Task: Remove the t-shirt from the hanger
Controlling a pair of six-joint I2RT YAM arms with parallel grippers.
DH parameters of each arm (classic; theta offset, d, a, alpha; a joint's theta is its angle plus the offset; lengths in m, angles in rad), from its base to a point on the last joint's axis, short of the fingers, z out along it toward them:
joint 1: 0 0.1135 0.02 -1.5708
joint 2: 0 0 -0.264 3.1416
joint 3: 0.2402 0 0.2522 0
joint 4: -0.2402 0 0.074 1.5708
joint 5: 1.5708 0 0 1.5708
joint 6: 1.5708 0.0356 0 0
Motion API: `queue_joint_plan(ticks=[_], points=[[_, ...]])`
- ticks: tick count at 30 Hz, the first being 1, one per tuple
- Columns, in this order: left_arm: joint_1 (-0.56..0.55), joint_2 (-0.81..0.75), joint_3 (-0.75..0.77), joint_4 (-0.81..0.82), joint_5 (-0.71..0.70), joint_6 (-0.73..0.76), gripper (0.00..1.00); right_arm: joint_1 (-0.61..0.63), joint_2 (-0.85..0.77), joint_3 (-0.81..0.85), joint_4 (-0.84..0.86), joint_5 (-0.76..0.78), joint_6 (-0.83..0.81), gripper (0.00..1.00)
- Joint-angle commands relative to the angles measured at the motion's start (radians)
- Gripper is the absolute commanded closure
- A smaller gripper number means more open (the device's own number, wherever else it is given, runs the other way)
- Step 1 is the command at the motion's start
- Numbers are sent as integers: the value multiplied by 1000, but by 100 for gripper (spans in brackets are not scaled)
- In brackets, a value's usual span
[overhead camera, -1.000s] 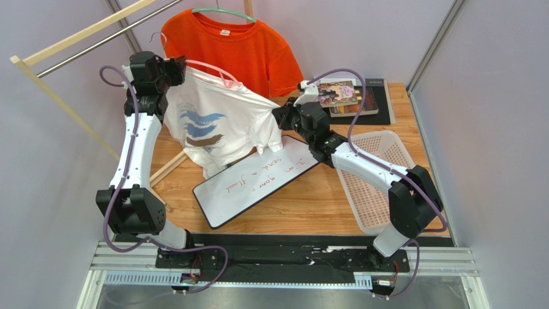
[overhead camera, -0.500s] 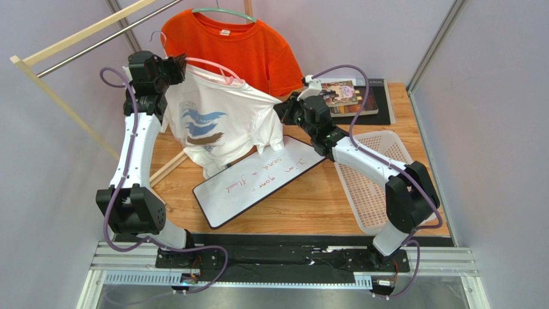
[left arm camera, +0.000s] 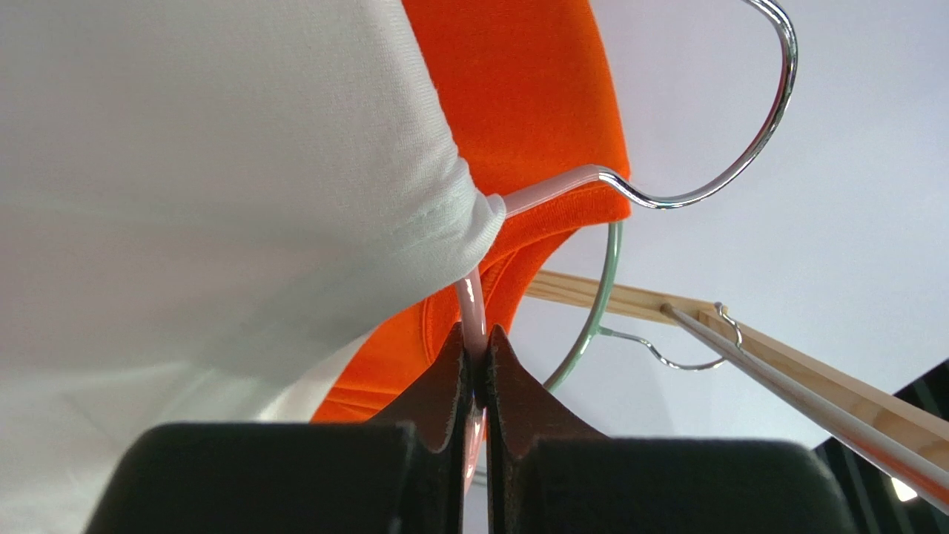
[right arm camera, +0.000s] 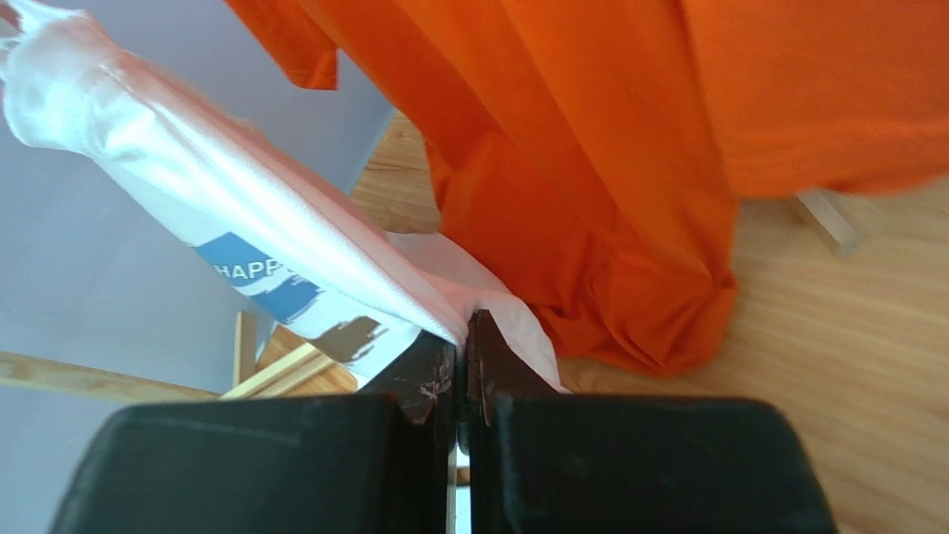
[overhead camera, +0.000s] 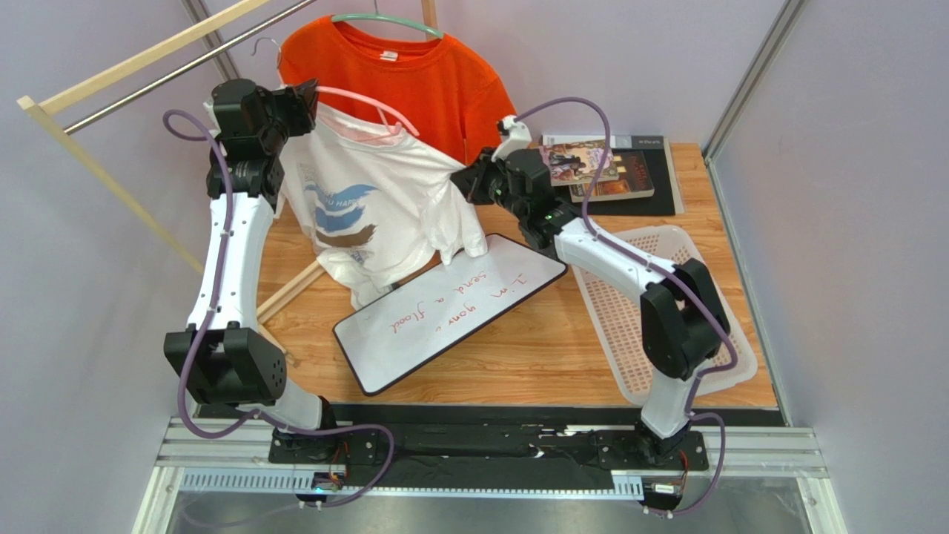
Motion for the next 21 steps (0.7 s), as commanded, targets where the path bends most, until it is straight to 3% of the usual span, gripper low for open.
queue_joint_plan(ticks=[1, 3, 5, 6, 7, 10, 13, 16, 21], points=[[6, -48, 34, 55, 10, 99, 100, 16, 112, 231, -27, -134, -26, 100], [8, -51, 25, 38, 8, 146, 100, 23, 201, 316, -35, -204, -41, 100], [7, -44, 16, 44, 20, 167, 100, 19, 282, 457, -87, -272, -52, 81], [8, -40, 15, 38, 30, 171, 100, 20, 295, 500, -190, -278, -61, 72], [8, -36, 17, 34, 48, 182, 100, 20, 295, 537, -255, -269, -72, 56], [8, -27, 23, 38, 74, 229, 100, 14, 185, 412, -274, -225, -124, 35], [6, -21, 32, 17, 88, 272, 100, 11, 64, 327, -292, -173, -213, 24], [3, -19, 29, 18, 106, 300, 100, -7, -16, 280, -343, -198, -281, 22], [-12, -30, 6, 11, 119, 369, 100, -10, -76, 276, -276, -447, -391, 24]])
